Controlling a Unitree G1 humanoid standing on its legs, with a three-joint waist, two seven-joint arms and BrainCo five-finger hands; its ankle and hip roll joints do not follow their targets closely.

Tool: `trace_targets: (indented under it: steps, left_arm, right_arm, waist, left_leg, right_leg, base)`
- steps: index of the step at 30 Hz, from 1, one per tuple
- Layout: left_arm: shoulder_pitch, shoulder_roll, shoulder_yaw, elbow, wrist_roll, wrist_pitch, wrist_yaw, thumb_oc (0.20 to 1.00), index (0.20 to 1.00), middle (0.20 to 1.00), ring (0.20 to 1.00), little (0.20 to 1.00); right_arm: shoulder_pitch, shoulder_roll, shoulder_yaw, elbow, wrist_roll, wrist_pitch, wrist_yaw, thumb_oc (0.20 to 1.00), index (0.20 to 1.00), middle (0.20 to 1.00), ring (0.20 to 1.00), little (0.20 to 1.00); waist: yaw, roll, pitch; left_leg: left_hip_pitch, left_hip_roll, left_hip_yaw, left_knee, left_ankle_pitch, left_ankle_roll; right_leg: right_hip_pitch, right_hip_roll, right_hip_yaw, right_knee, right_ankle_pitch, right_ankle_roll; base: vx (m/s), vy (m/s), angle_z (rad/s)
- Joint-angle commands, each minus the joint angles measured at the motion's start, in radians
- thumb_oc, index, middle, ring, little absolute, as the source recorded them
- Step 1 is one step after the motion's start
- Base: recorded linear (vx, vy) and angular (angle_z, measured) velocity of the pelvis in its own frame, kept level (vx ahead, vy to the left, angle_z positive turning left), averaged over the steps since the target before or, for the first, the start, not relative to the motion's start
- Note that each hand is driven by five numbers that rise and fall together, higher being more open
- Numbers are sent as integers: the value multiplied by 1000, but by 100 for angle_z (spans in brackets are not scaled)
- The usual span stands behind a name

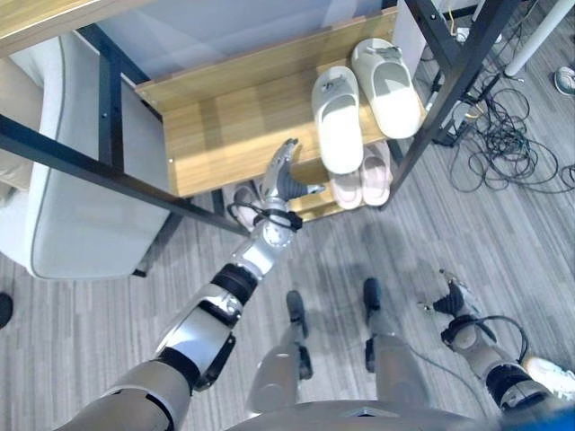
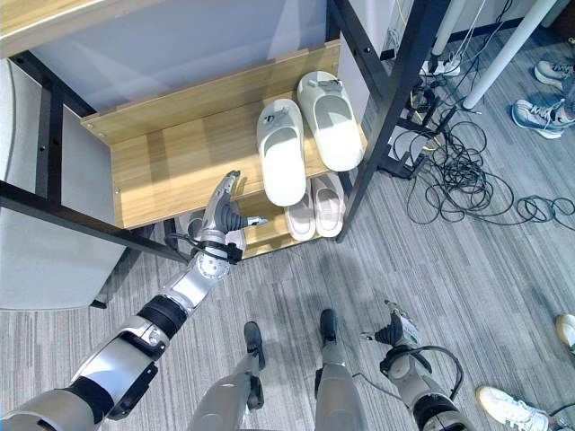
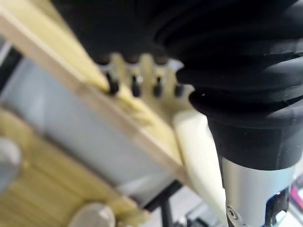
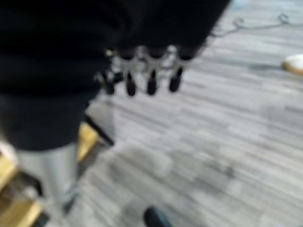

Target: Arrange the slippers neatly on the shoe rack.

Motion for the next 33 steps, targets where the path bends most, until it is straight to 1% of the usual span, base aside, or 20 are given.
trace_targets:
  steps: [1, 8, 20, 33]
  left_arm:
    - [-92, -40, -32, 78, -18, -33, -6, 1000, 1000, 1000, 1000, 1000]
    - [-108, -70, -51, 89, -45, -41, -5, 1000, 1000, 1000, 1000, 1000]
    - [-136, -85, -80, 83, 3, -38, 27, 1000, 1000, 1000, 1000, 1000]
    - [-220, -99, -107, 143, 100, -6, 101, 1000, 1000, 1000, 1000, 1000]
  right_arm:
    - [-44, -9, 21, 2, 44, -10, -32, 1000, 1000, 1000, 1000, 1000]
    - [-53, -10, 35, 20, 54, -9, -32, 1000, 1000, 1000, 1000, 1000]
    - [-79, -23, 42, 48, 43, -2, -62, 1000, 1000, 1000, 1000, 1000]
    - [-145, -71, 88, 54, -62, 26, -129, 1000, 1000, 1000, 1000, 1000]
  waist:
    - [-1, -1, 8]
    - [-4, -2, 11]
    - [-6, -14, 16]
    - [-16, -24, 18]
  left_leg:
    - [-53, 14, -99, 12, -37, -38]
    - [-53, 16, -95, 12, -38, -38]
    - [-62, 17, -95, 12, -38, -36]
    - [-80, 25, -94, 12, -35, -41]
  right_leg:
    - [-65, -62, 5, 100, -139, 64]
    - [-72, -60, 10, 106, -141, 62]
    - [-89, -58, 11, 118, -142, 61]
    - [-117, -52, 18, 125, -141, 62]
  base:
    - [0, 0, 0]
    - [0, 0, 0]
    - [0, 0, 0]
    - [0, 0, 0]
